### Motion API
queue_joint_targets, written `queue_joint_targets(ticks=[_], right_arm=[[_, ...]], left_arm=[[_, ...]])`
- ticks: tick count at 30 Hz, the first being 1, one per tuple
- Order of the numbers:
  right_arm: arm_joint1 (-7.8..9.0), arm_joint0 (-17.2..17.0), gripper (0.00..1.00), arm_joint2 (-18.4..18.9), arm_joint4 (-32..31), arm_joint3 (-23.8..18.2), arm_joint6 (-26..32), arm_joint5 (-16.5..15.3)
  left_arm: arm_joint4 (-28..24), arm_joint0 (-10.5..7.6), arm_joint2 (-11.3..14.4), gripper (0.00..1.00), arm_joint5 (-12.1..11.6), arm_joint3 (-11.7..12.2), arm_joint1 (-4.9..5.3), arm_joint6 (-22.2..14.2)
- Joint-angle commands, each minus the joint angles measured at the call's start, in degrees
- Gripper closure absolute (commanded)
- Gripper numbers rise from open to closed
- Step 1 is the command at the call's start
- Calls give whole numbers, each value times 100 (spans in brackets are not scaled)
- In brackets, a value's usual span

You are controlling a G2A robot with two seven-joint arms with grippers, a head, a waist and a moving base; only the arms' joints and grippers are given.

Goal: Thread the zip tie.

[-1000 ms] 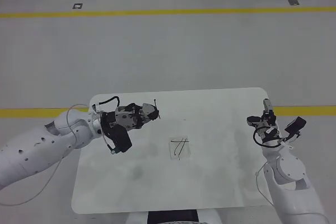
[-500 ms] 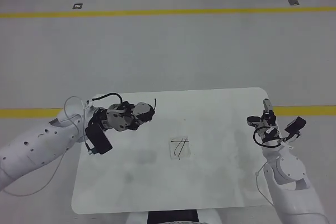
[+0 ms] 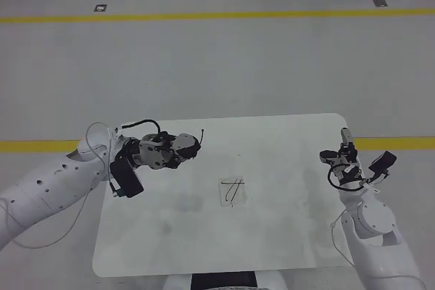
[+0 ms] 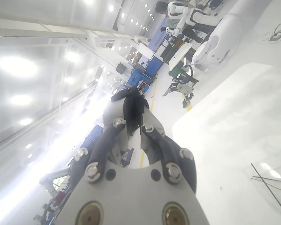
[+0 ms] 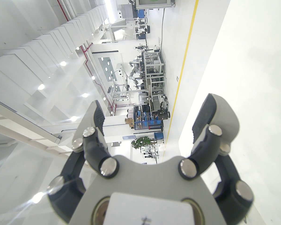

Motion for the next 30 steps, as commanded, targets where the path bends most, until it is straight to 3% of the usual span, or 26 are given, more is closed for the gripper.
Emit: queue_joint_targets(ticks=[1, 5, 10, 16, 20, 26, 30], right_arm=[[0, 0, 0, 0, 0, 0, 0, 0], [-2, 20, 0, 1, -24, -19, 16, -64], [1, 169, 0, -91, -831, 67, 434, -1133], [-13, 553, 0, -305, -1126, 175, 1076, -1908], [-14, 941, 0, -502, -1132, 159, 1845, -1948], [-31, 1438, 0, -864, -1142, 234, 2931, -1948], [-33, 1486, 0, -903, -1166, 224, 3029, -1948]], left_arm=[[0, 0, 0, 100, 0, 0, 0, 0], [-25, 121, -58, 100, -29, -72, -15, -132], [98, 231, -198, 100, -191, -24, -25, -79], [276, 316, -334, 100, -470, -46, -64, 304], [485, 353, -387, 100, -599, -38, -114, 740], [559, 409, -502, 100, -670, 51, -197, 973], [594, 406, -517, 100, -670, 57, -204, 1016]])
